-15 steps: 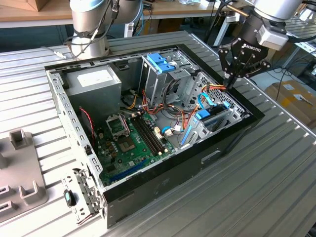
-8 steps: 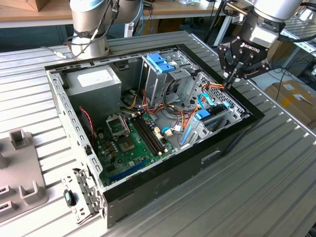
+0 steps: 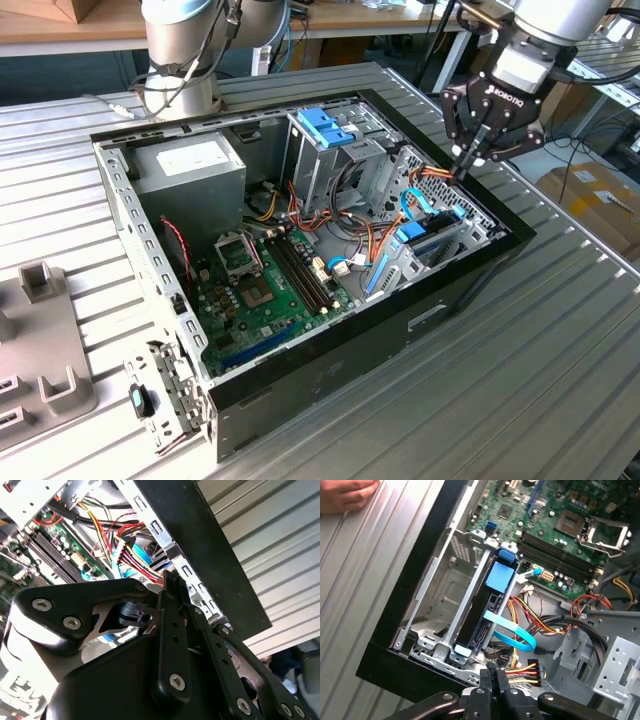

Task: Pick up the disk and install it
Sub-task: 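Insert the second disk wire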

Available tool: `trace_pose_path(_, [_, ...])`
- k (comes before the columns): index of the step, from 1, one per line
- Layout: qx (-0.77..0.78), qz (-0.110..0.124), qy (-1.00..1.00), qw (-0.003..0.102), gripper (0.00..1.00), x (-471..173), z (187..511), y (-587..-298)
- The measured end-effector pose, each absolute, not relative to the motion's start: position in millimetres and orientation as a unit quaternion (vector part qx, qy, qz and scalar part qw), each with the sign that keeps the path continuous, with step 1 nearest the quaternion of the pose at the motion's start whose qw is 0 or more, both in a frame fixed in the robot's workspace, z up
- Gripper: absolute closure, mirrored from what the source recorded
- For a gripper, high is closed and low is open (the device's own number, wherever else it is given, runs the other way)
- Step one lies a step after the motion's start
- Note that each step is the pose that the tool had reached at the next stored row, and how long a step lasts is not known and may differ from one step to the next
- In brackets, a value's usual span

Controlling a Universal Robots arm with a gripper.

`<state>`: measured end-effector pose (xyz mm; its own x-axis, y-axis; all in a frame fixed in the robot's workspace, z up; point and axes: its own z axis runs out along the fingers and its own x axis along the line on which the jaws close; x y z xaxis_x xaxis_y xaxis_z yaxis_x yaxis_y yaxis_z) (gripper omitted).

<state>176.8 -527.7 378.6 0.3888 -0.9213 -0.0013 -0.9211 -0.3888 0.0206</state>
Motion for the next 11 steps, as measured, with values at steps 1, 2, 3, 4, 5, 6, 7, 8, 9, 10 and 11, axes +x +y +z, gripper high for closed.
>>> trace_pose_path(1, [0.829,-0.006,-0.56,0.008,0.84,176.7,378.6,-527.7])
trace_pose_path(2, [0.823,-0.006,-0.568,0.008,0.84,176.7,378.6,-527.6])
trace_pose_path(3, [0.816,-0.006,-0.578,0.008,0.84,176.7,378.6,-527.6])
trace_pose_path(4, [0.814,-0.007,-0.581,0.008,0.84,176.7,378.5,-527.6])
trace_pose_path(5, [0.814,-0.007,-0.581,0.008,0.84,176.7,378.5,-527.6])
trace_pose_path(6, [0.814,-0.007,-0.581,0.008,0.84,176.8,378.5,-527.6])
trace_pose_path(7, [0.814,-0.007,-0.581,0.008,0.84,176.7,378.5,-527.7])
trace_pose_path(8, [0.814,-0.007,-0.581,0.008,0.84,176.7,378.5,-527.7])
trace_pose_path(9, [0.814,-0.007,-0.581,0.008,0.84,176.7,378.5,-527.7])
trace_pose_path(10, [0.814,-0.007,-0.581,0.008,0.84,176.7,378.5,-527.7])
trace_pose_path(11, [0.813,-0.007,-0.582,0.008,0.84,176.7,378.5,-527.7])
